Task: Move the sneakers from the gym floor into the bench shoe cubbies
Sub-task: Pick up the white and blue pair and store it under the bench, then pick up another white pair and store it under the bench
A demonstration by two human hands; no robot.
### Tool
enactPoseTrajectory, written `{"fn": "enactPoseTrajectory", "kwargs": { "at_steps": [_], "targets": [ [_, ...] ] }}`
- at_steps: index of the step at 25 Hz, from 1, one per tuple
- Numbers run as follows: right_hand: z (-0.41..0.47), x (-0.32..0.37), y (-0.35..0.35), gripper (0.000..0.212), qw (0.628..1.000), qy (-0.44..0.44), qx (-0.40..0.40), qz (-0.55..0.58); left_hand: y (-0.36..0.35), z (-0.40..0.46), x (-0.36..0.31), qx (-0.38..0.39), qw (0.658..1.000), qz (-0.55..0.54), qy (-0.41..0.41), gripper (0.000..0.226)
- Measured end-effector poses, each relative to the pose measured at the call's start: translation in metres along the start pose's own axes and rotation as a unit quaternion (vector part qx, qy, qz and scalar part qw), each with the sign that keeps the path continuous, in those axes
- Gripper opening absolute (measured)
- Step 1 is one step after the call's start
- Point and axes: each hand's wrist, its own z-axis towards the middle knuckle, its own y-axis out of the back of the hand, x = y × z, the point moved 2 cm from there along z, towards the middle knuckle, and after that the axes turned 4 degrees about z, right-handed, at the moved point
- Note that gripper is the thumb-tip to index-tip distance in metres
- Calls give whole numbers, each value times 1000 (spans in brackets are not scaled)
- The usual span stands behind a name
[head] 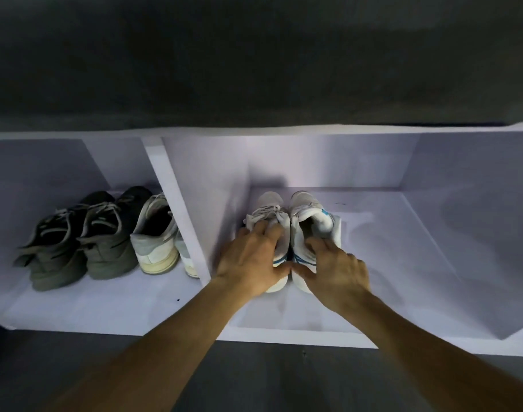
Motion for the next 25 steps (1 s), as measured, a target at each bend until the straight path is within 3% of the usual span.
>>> {"fn": "enactPoseTrajectory", "kwargs": {
  "at_steps": [5, 11, 15, 20, 25],
  "targets": [
    [-28, 6, 48, 43, 998, 59, -33, 15, 37, -32, -20, -48, 998, -43, -6, 53],
    [-69, 37, 148, 47, 996, 83, -36, 22, 125, -80, -44, -38, 998, -31, -26, 55],
    [-89, 67, 228, 55, 997, 80, 10, -7, 213, -106, -64, -35, 998, -42, -39, 59],
    [-92, 114, 349, 50, 995, 84, 57, -17, 338, -122, -81, 4, 999, -40, -33, 55],
    [-56, 177, 506, 65, 992, 116, 35, -32, 505, -110, -92, -13, 998, -23, -58, 65]
  ]
}}
